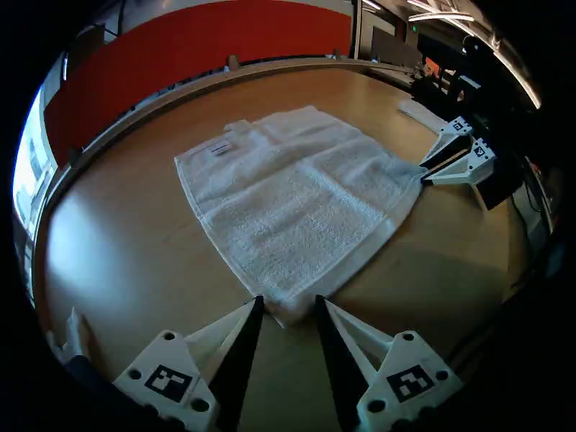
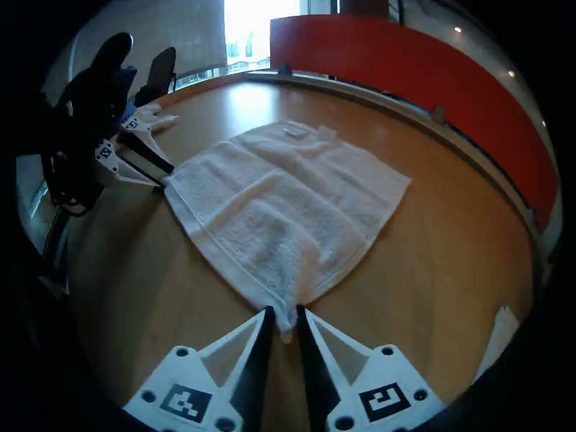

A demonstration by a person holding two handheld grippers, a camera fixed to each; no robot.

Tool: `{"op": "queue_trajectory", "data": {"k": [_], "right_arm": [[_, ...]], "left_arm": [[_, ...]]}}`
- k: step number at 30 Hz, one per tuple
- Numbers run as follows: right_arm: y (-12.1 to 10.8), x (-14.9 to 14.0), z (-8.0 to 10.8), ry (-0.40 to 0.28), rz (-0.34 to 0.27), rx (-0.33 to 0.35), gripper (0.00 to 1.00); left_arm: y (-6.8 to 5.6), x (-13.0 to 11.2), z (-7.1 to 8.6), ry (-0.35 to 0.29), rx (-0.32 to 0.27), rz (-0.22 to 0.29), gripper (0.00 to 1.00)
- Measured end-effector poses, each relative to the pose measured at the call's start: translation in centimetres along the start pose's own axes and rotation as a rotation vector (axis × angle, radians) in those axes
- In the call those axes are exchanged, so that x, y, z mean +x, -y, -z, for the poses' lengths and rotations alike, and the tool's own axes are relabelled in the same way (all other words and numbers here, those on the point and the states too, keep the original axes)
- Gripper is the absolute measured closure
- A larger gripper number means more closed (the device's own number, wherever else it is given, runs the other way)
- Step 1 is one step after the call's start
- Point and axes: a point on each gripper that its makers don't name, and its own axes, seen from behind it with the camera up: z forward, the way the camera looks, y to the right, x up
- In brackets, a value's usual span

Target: Fold towel

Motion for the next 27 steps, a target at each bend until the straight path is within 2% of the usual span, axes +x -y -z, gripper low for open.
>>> {"op": "queue_trajectory", "data": {"k": [3, 9, 15, 27], "right_arm": [[-0.1, 0.2, -0.1, -0.003, -0.009, -0.008, 0.9], [-0.2, 0.5, 0.1, -0.014, -0.024, -0.01, 0.92], [-0.4, 0.8, 0.6, -0.029, -0.035, -0.02, 0.92], [-0.3, 2.6, 2.4, -0.065, -0.037, -0.024, 0.92]], "left_arm": [[-0.1, 0.1, 0.0, 0.004, 0.004, -0.002, 0.79], [-0.5, 0.2, 0.1, 0.01, 0.015, 0.001, 0.89], [-0.9, 0.7, 0.7, -0.006, 0.018, 0.027, 0.89], [-1.2, 2.3, 3.4, -0.03, 0.011, 0.075, 0.89]]}}
